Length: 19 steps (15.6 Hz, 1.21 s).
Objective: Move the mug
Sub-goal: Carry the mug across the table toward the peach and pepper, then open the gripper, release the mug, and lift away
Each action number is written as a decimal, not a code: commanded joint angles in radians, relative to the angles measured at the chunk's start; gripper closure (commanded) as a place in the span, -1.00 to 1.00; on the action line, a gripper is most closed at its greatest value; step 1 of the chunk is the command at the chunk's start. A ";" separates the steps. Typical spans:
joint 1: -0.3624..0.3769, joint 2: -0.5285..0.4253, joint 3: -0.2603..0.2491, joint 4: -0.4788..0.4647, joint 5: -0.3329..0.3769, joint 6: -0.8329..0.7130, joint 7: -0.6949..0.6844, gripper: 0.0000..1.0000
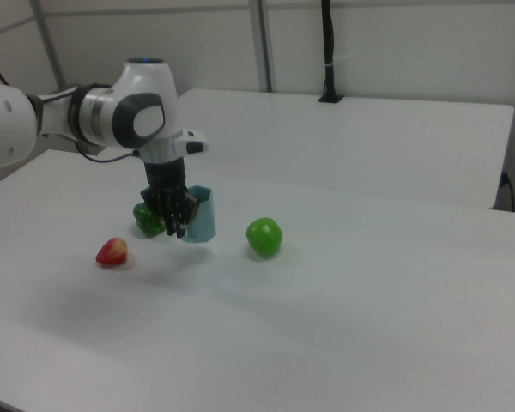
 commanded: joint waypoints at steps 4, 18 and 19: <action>0.041 0.071 -0.015 -0.004 -0.002 0.042 0.016 0.85; -0.014 -0.140 -0.027 -0.001 -0.038 -0.148 0.113 -1.00; -0.027 -0.177 -0.027 -0.001 -0.040 -0.197 0.111 -1.00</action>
